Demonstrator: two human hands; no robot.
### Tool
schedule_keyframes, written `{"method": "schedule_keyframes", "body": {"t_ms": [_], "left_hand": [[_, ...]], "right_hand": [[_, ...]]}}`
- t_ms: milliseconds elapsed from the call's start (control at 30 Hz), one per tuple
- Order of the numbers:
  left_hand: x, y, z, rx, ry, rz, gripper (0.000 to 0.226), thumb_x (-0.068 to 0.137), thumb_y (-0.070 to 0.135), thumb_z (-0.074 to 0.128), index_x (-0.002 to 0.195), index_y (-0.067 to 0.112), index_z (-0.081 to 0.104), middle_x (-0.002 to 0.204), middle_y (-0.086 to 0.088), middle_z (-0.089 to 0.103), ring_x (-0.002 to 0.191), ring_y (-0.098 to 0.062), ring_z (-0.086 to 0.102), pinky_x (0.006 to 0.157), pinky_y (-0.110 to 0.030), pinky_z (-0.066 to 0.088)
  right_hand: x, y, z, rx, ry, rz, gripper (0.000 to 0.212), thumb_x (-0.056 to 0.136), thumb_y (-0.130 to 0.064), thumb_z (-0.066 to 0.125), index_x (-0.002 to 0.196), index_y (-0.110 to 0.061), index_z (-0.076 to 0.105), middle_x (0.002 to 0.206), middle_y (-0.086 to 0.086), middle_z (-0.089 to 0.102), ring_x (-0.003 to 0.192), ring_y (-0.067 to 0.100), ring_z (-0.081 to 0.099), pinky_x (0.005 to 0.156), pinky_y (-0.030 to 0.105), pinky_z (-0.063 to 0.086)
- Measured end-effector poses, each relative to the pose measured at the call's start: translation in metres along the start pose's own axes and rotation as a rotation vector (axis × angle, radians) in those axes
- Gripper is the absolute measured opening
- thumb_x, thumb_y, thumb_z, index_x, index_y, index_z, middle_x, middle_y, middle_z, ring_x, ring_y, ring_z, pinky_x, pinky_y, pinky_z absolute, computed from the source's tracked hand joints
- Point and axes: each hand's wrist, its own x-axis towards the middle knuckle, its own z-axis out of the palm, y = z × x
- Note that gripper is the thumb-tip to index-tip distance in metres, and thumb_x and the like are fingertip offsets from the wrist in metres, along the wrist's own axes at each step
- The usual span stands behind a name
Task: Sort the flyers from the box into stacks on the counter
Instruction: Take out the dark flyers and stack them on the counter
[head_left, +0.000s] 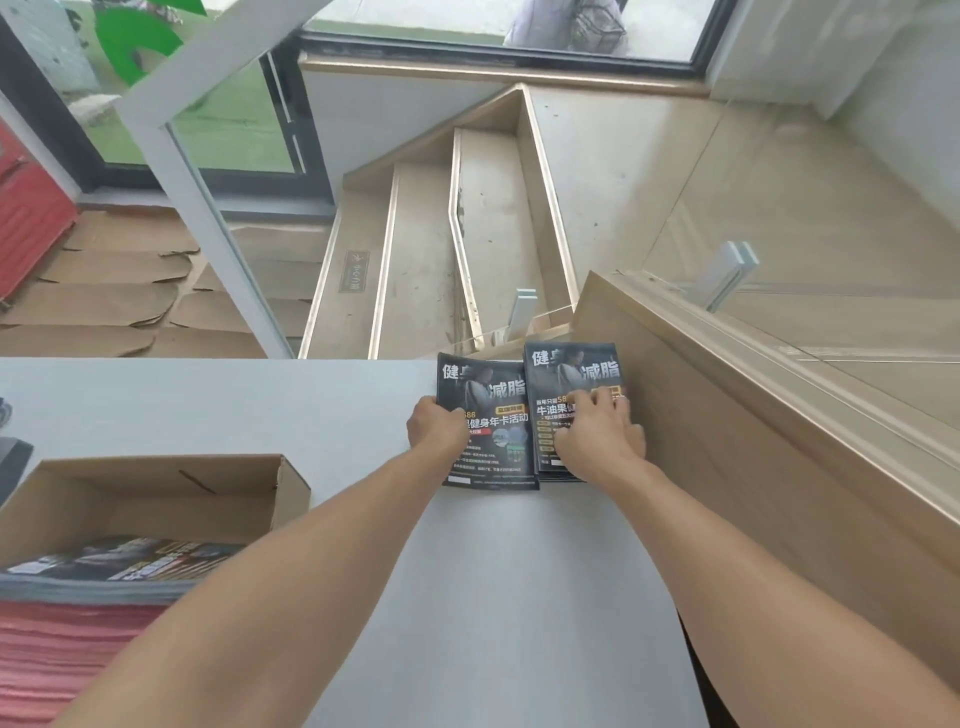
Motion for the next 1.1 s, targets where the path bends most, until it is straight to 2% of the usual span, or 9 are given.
{"method": "schedule_keyframes", "body": {"t_ms": [133,200,333,533,600,733,867,1000,1100], "left_hand": [[-0.019,0.001,0.001,0.221,0.062,0.197,0.063,0.097,0.029,0.061,0.152,0.013,0.036,0.157,-0.008,0.033,0.144,-0.028,0.03,0.117,-0.041,0.031],[-0.037,0.005,0.01,0.114,-0.057,0.295,0.057,0.099,0.021,0.057,0.153,0.018,0.038,0.157,-0.003,0.037,0.141,-0.021,0.036,0.114,-0.036,0.032],[-0.07,0.014,0.031,-0.212,-0.445,0.104,0.048,0.104,0.029,0.05,0.151,0.021,0.042,0.151,0.001,0.047,0.131,-0.018,0.048,0.111,-0.035,0.038],[-0.082,0.012,0.014,-0.218,-0.48,0.164,0.055,0.105,0.035,0.049,0.157,0.025,0.033,0.158,0.004,0.038,0.144,-0.017,0.038,0.113,-0.034,0.031],[-0.083,0.011,-0.009,-0.223,-0.409,0.237,0.052,0.105,0.034,0.05,0.155,0.026,0.037,0.156,0.007,0.042,0.142,-0.014,0.04,0.108,-0.026,0.036],[-0.089,-0.005,-0.085,-0.296,-0.143,0.405,0.033,0.104,0.026,0.054,0.136,0.023,0.057,0.13,0.015,0.06,0.121,-0.002,0.054,0.085,-0.006,0.037],[-0.088,-0.054,-0.177,-0.261,0.21,0.463,0.023,0.102,0.023,0.056,0.123,0.027,0.065,0.12,0.015,0.066,0.115,-0.006,0.059,0.098,-0.024,0.045],[-0.092,-0.121,-0.263,-0.066,0.513,0.418,0.024,0.103,0.025,0.05,0.122,0.027,0.063,0.12,0.011,0.065,0.117,-0.01,0.056,0.104,-0.035,0.046],[-0.098,-0.163,-0.3,0.037,0.591,0.343,0.025,0.104,0.024,0.045,0.123,0.025,0.062,0.125,0.008,0.061,0.124,-0.012,0.05,0.109,-0.04,0.041]], "right_hand": [[-0.001,0.0,0.0,0.01,0.008,0.001,0.053,0.093,-0.026,0.049,0.146,-0.023,0.041,0.148,0.006,0.038,0.137,0.03,0.032,0.106,0.049,0.039],[0.001,0.002,-0.002,0.019,0.0,0.004,0.053,0.094,-0.025,0.049,0.147,-0.024,0.041,0.149,0.007,0.038,0.138,0.03,0.031,0.107,0.049,0.038],[0.002,0.005,-0.007,0.032,-0.003,-0.002,0.053,0.096,-0.027,0.052,0.148,-0.026,0.043,0.148,0.006,0.039,0.141,0.029,0.029,0.108,0.048,0.038],[-0.001,0.0,-0.011,0.048,0.014,0.025,0.053,0.094,-0.025,0.055,0.146,-0.025,0.046,0.148,0.006,0.042,0.141,0.029,0.032,0.11,0.046,0.036],[-0.005,-0.012,-0.013,0.087,0.111,-0.016,0.049,0.095,-0.023,0.056,0.143,-0.024,0.049,0.145,0.006,0.047,0.137,0.028,0.037,0.109,0.044,0.036],[-0.021,-0.077,-0.004,0.342,0.246,-0.304,0.031,0.096,-0.024,0.059,0.126,-0.025,0.064,0.132,0.003,0.059,0.127,0.025,0.049,0.104,0.045,0.044],[-0.074,-0.173,0.02,0.571,0.209,-0.649,0.023,0.096,-0.021,0.06,0.117,-0.027,0.068,0.12,-0.008,0.062,0.117,0.016,0.055,0.099,0.038,0.046],[-0.136,-0.244,0.041,0.547,-0.029,-0.939,0.021,0.098,-0.04,0.06,0.116,-0.031,0.068,0.112,-0.015,0.062,0.106,0.006,0.056,0.092,0.029,0.048],[-0.167,-0.275,0.053,0.322,-0.279,-1.039,0.035,0.094,-0.059,0.059,0.117,-0.033,0.068,0.111,-0.016,0.064,0.096,0.003,0.058,0.086,0.031,0.052]]}}
